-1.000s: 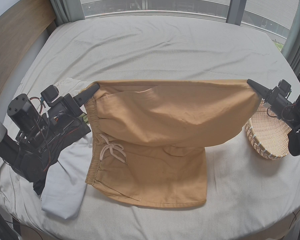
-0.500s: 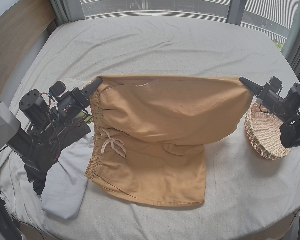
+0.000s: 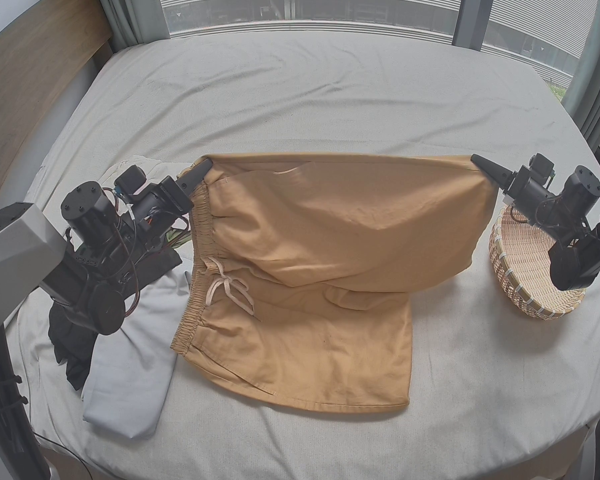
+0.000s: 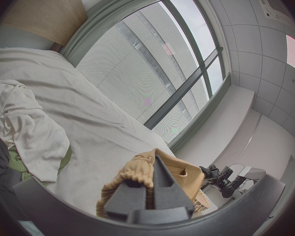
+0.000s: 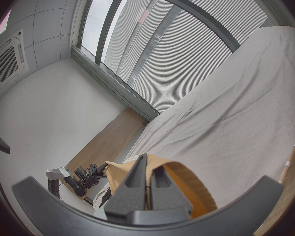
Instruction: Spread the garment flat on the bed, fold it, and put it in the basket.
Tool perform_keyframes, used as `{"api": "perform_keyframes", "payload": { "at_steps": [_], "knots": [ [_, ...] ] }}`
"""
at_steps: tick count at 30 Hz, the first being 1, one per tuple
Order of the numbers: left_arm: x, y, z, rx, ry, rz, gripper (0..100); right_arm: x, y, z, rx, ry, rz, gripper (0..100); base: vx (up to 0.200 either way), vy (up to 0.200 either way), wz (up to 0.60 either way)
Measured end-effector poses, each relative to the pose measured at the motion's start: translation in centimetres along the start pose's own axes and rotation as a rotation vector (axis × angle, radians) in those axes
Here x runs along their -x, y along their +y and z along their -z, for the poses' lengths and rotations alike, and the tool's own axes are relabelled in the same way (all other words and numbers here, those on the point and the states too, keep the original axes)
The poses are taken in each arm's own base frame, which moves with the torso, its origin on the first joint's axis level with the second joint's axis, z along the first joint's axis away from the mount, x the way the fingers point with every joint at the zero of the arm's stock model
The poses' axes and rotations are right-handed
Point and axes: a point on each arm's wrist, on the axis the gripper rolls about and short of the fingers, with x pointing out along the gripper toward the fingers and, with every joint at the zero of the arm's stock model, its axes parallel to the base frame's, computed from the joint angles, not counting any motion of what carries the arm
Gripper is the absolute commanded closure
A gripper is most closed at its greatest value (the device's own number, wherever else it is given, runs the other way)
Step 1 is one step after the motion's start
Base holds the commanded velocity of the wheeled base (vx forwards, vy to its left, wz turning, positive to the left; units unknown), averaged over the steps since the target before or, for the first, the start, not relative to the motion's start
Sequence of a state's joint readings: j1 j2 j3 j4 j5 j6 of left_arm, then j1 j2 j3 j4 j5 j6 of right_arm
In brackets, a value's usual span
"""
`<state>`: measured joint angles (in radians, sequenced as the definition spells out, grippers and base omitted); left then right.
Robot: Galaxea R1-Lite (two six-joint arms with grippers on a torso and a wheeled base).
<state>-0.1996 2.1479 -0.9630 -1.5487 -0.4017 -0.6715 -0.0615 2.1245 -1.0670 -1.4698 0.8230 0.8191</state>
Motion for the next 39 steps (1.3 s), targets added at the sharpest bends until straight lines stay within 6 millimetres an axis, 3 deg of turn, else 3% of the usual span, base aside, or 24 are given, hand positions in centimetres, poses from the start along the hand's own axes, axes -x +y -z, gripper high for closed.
{"api": "perform_keyframes", "payload": {
  "at_steps": [8, 9, 11, 12, 25, 39],
  "knots": [
    [-1.1, 1.2, 0.4, 0.009, -0.031, -0.010, 100, -1.3, -1.5, 0.4, 0.001, 0.000, -0.008, 100, 0.000, 0.000, 0.00],
    [-1.2, 1.4, 0.4, 0.008, -0.035, -0.012, 100, -1.4, -1.8, 0.4, 0.002, -0.001, -0.009, 0, 0.000, 0.000, 0.00],
    [-1.4, 1.6, 0.3, 0.006, -0.042, -0.014, 100, -1.6, -2.1, 0.5, 0.003, -0.003, -0.011, 0, 0.000, 0.000, 0.00],
    [-1.4, 1.8, 0.3, 0.005, -0.044, -0.015, 0, -1.7, -2.2, 0.5, 0.004, -0.003, -0.012, 0, 0.000, 0.000, 0.00],
    [-1.9, 3.5, 0.1, 0.062, -0.039, -0.040, 0, -2.3, -3.0, 0.1, 0.015, -0.022, -0.012, 0, 0.000, 0.000, 0.00],
    [-0.1, 3.8, 1.0, 0.133, 0.086, -0.168, 0, -0.3, -0.9, 1.4, 0.006, -0.010, -0.005, 0, 0.000, 0.000, 0.00]
  ]
}}
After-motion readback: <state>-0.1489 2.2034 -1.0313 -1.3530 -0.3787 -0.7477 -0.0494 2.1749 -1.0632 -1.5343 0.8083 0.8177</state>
